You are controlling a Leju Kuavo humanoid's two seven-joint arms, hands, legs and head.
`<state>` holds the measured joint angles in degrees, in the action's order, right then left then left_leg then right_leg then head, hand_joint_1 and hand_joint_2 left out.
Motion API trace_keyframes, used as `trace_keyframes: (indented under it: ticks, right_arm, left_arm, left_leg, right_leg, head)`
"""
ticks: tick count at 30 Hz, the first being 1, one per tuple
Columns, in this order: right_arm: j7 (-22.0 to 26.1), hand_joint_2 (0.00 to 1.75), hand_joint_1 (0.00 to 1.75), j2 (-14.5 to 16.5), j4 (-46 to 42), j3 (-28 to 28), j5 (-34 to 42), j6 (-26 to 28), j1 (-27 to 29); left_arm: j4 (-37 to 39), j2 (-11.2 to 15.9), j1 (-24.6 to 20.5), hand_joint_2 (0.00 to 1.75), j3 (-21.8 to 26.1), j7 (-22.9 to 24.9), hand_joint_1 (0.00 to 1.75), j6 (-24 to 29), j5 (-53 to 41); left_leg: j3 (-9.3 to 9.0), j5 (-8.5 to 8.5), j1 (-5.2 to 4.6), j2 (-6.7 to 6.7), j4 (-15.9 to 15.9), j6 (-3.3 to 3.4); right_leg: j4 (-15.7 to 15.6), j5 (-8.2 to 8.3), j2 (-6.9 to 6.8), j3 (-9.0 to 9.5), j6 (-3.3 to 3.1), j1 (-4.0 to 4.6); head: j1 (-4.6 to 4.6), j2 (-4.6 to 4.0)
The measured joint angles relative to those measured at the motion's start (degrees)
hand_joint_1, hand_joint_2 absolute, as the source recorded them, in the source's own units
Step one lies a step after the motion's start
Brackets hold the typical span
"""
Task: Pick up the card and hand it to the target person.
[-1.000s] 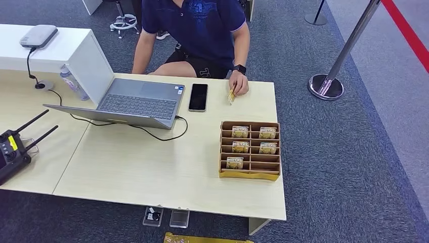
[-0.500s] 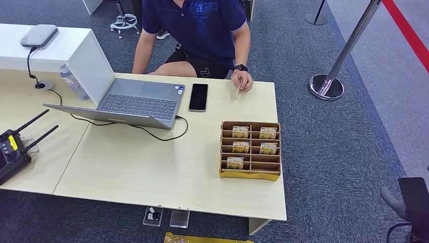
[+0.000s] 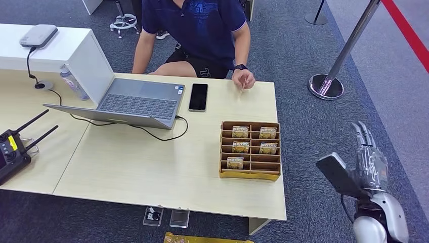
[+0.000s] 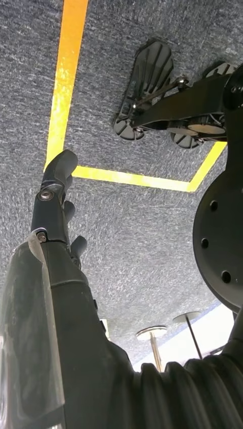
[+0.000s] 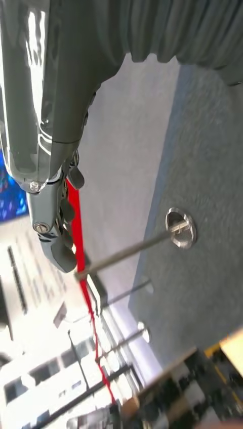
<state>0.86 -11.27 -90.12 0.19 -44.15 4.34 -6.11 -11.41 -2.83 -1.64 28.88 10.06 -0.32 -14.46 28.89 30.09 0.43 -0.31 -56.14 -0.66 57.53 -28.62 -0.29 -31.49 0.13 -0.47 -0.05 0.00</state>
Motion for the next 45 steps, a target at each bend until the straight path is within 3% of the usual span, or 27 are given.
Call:
trace_keyframes:
  ticks: [9, 19, 27, 30, 31, 34, 37, 45]
  right_arm:
    - [-4.2, 1.75, 0.0, 2.4, -1.2, 9.5, -8.3, -0.3, -5.9]
    - [-7.8, 1.75, 0.02, 4.8, -1.5, 15.2, -14.1, -2.1, -8.8]
    - [-10.9, 1.75, 0.44, 6.3, -0.6, 18.9, -17.4, -4.5, -9.1]
    - [-11.7, 1.75, 0.85, 6.4, -0.2, 19.4, -18.0, -4.7, -8.5]
    - [-11.9, 1.75, 1.07, 6.4, -0.1, 19.5, -18.2, -4.7, -8.3]
    - [-12.6, 1.75, 1.51, 6.4, -0.1, 19.6, -18.7, -5.1, -7.4]
    - [-13.1, 1.75, 1.68, 6.5, -0.1, 19.6, -19.2, -5.9, -6.8]
    - [-13.5, 1.75, 1.64, 7.2, 0.5, 19.6, -20.0, -7.2, -6.9]
  left_arm:
    - [0.0, -0.2, -0.1, 1.75, 0.5, 0.0, 0.0, -0.1, 0.2]
    - [0.0, -0.2, -0.3, 1.75, 0.5, 0.3, 0.0, -0.3, -0.7]
    - [0.0, -0.2, -0.4, 1.75, 0.5, -0.2, 0.0, -1.1, -2.5]
    - [0.0, -0.1, -0.4, 1.75, 0.4, -0.4, 0.0, -1.5, -3.0]
    - [0.0, -0.1, -0.4, 1.75, 0.4, -0.4, 0.0, -1.6, -3.2]
    - [0.0, 0.0, -0.4, 1.75, 0.2, -0.5, 0.0, -1.7, -3.6]
    - [0.0, 0.1, -0.4, 1.75, 0.0, -0.5, 0.0, -2.0, -3.8]
    - [0.0, 0.1, -0.4, 1.75, 0.0, -0.5, 0.0, -2.2, -4.2]
  left_leg:
    - [0.0, -0.01, 0.0, -0.01, 0.0, 0.0]
    - [0.0, -0.01, 0.0, -0.01, 0.0, 0.0]
    - [0.0, -0.01, 0.0, -0.02, 0.0, 0.0]
    - [0.0, -0.01, 0.0, -0.01, 0.0, 0.0]
    - [0.01, -0.01, 0.0, -0.01, 0.0, 0.0]
    - [0.01, -0.01, 0.0, -0.01, 0.0, 0.0]
    - [0.0, -0.01, 0.0, -0.01, 0.0, 0.0]
    - [0.0, -0.02, 0.0, -0.01, 0.0, 0.0]
  right_leg:
    - [0.0, 0.0, -0.01, 0.0, 0.0, 0.0]
    - [0.0, 0.0, -0.01, 0.0, 0.0, 0.0]
    - [0.0, 0.0, -0.02, -0.01, 0.0, 0.01]
    - [0.0, 0.0, -0.01, -0.01, 0.0, 0.0]
    - [0.0, 0.0, -0.01, -0.01, 0.0, 0.0]
    - [0.0, 0.0, -0.01, -0.02, 0.0, 0.0]
    - [0.0, 0.0, -0.01, -0.02, 0.0, 0.0]
    - [0.0, 0.0, -0.01, -0.01, 0.0, 0.01]
  head:
    - [0.04, 0.0]
    - [0.03, 0.0]
    - [0.02, 0.0]
    - [0.06, 0.0]
    - [0.07, 0.0]
    - [0.09, 0.0]
    - [0.06, 0.0]
    - [0.06, 0.0]
